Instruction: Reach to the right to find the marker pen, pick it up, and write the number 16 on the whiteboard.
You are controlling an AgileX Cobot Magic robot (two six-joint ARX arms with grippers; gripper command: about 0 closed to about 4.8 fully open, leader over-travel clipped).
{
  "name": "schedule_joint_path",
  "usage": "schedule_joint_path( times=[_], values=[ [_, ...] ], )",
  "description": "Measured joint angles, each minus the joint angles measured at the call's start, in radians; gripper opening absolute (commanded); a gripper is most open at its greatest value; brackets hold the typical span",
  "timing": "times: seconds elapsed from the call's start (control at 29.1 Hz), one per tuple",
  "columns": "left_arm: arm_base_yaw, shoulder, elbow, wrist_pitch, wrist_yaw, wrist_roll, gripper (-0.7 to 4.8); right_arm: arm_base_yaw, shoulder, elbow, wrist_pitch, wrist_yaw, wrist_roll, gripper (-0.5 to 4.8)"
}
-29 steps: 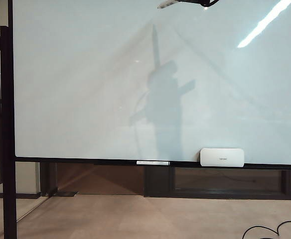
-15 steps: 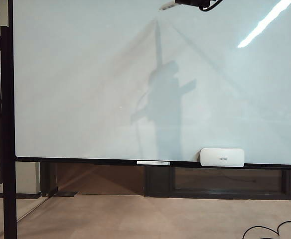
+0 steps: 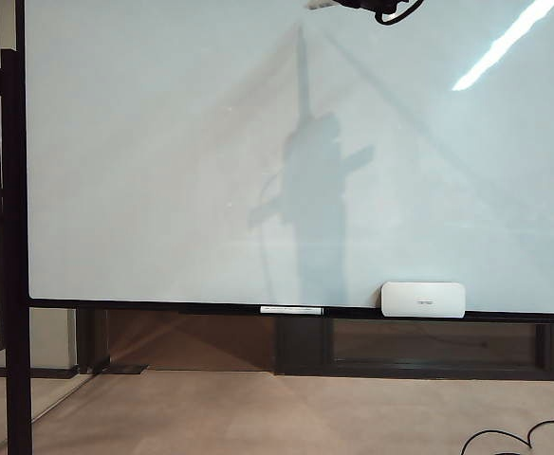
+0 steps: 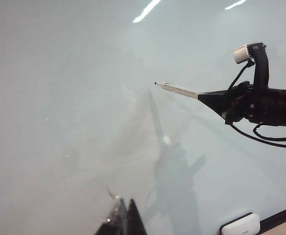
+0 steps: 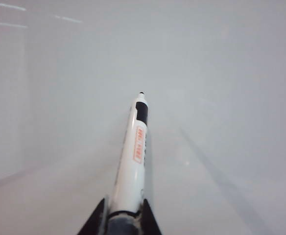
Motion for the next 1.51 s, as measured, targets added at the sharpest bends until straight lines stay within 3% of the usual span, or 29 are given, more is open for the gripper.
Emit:
schedule_joint_path(
  times=[1.1, 1.51],
  values=[
    [0.0, 0.017, 0.0, 0.011, 0.038, 0.027, -0.06, -0.002, 0.117, 0.142, -0.003, 0.018, 0.0, -0.02],
    [0.0, 0.017, 0.0, 0.011, 0.038, 0.041, -0.06, -0.002, 0.117, 0.143, -0.187, 0.043, 0.0, -0.02]
  ],
)
